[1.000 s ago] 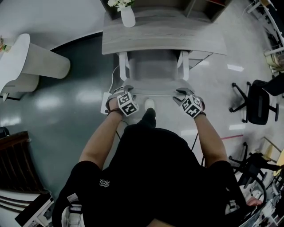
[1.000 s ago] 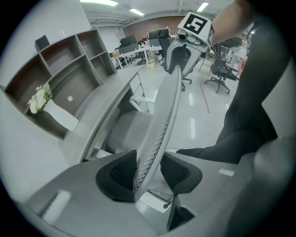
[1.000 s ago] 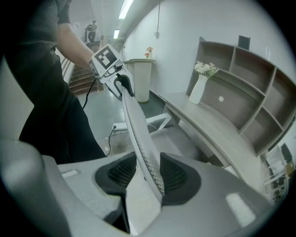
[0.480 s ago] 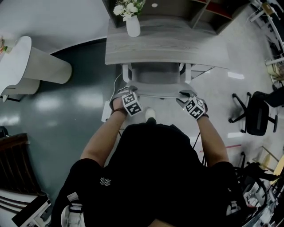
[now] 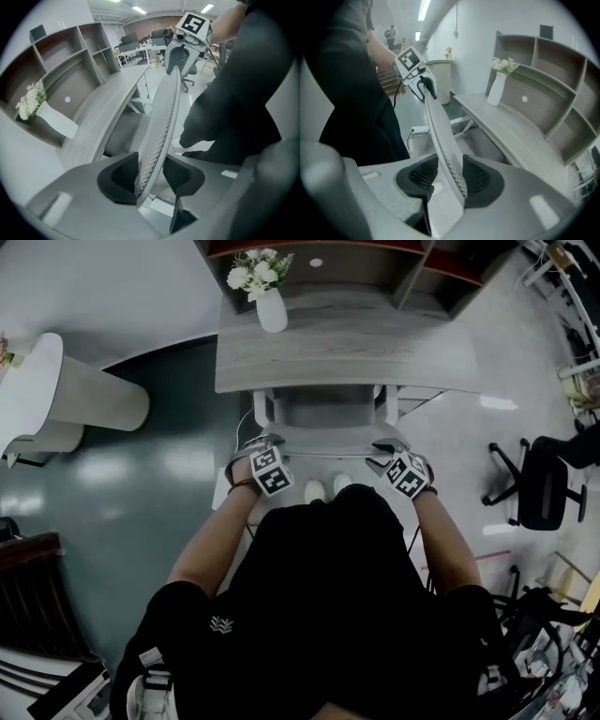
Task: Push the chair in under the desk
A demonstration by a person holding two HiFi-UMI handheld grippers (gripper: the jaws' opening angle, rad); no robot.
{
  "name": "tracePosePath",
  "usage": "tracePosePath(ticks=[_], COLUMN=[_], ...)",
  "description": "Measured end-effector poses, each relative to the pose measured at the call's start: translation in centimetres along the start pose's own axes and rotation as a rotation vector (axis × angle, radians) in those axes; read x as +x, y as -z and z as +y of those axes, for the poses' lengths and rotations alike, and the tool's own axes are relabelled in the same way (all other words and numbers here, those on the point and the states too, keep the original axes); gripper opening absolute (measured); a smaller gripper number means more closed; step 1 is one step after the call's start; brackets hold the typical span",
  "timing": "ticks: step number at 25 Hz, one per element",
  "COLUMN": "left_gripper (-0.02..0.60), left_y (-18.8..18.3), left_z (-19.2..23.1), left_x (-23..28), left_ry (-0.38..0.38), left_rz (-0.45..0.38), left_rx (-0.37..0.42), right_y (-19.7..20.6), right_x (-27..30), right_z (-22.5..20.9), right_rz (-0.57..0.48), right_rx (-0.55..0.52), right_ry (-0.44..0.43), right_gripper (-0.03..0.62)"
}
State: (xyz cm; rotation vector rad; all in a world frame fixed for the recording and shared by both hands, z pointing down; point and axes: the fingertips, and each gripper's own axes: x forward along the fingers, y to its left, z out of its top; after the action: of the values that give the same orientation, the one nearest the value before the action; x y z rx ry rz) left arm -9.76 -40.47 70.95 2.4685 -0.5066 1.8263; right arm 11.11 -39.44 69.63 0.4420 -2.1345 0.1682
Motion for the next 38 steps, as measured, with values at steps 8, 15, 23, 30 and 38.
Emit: tracePosePath(ticks=[8, 15, 23, 30, 38], left_gripper=[0.148, 0.015, 0.006, 0.006, 0.006], left_y=[-2.0, -6.7, -7.1, -4.6, -4.5], left_z=[0.5, 7.0, 12.5, 12.8, 12.8], left_x=[-4.8, -10.3, -14.1, -11.8, -11.2], left_ry=[0.032, -0.119, -0.330, -0.426, -0.434], left_rz=[-0.192, -0.564, -0.774, -0.702, -0.683], left_rx=[-0.226, -0.417, -0.572, -0.607, -0.615], right_y=[-2.8, -6.5, -9.2, -6.8, -5.5], right_x=[-3.4, -7.0, -10.6, -10.1, -9.7], right_z=[-1.3, -7.2, -11.5, -12.3, -13.2], right_rz=[-0.189, -0.375, -0.592, -0.592, -0.568], right_rx=[0.188, 0.182, 0.314, 0.391, 0.421], right_ry=[-0.071, 0.128, 0.252, 0.264, 0.283], right_gripper=[0.167, 0.164, 0.148, 0.003, 0.003])
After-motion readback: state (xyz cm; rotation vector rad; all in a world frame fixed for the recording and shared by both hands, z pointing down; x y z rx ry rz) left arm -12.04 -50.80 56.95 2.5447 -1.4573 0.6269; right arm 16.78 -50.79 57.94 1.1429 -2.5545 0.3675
